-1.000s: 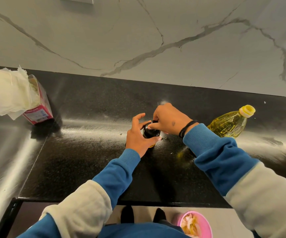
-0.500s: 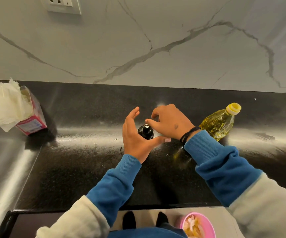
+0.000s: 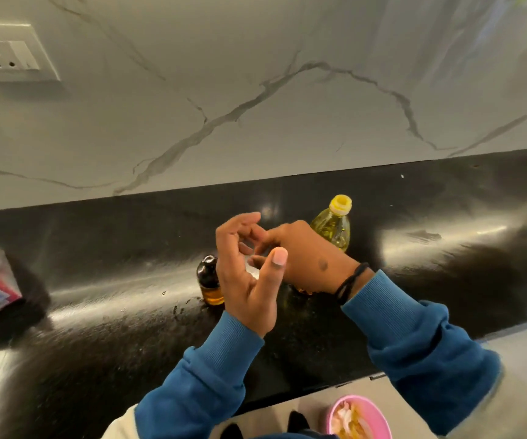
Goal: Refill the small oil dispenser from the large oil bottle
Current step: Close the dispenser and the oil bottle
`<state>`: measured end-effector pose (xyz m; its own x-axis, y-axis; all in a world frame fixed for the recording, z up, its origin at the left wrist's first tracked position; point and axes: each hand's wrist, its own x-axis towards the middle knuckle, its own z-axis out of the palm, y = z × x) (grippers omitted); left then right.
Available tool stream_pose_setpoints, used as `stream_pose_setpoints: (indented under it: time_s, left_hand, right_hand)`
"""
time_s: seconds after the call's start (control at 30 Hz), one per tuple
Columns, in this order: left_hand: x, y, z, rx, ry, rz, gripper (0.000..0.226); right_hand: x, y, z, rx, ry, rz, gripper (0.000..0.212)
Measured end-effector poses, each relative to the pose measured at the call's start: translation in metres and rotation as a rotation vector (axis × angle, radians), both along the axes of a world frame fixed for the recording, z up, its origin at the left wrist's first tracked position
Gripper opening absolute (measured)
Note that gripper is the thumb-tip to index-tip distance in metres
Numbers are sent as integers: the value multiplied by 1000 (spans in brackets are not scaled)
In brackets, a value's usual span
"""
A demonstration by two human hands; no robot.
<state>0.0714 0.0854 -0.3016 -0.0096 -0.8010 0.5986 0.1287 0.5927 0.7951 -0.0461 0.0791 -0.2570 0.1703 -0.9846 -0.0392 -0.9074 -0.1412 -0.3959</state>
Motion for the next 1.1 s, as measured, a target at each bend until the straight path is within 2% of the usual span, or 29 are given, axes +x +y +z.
stream_pose_setpoints:
  time_s: [0.13,0.27,0.37,0.43,0.5,0.67,0.87,0.97,1.1]
  left_hand:
    - [-26,20,-9,21,-31,-142,38]
    - [-56,47,-30,158,-173,-273,41]
    - [-83,60,-49,364,-355,-439,25]
    - [-103,65,-65,507,-493,-470,11]
    - [-118,64,-84,682,-543,-442,17]
    - [-145,53,-117,1013,-540,-256,40]
    - [-165,48,-121,1279,-490,-217,53]
    - [-169,45,-124,1304,-472,-205,47]
    - [-176,43,-125,1361,-362,-188,41]
  right_hand:
    - [-42,39,8,67,-108,-62,28]
    - [-95,69,-10,160,-53,-145,11]
    - [-137,88,-32,206,-25,-228,17]
    - [-163,99,-51,210,-41,-347,24]
    - [-181,103,-71,183,-56,-445,34]
    - [-197,95,-120,209,-100,-476,52]
    - [-183,75,-153,260,-52,-346,64]
    - [-179,66,-160,267,4,-287,56]
    - [-177,58,-164,277,64,-252,35]
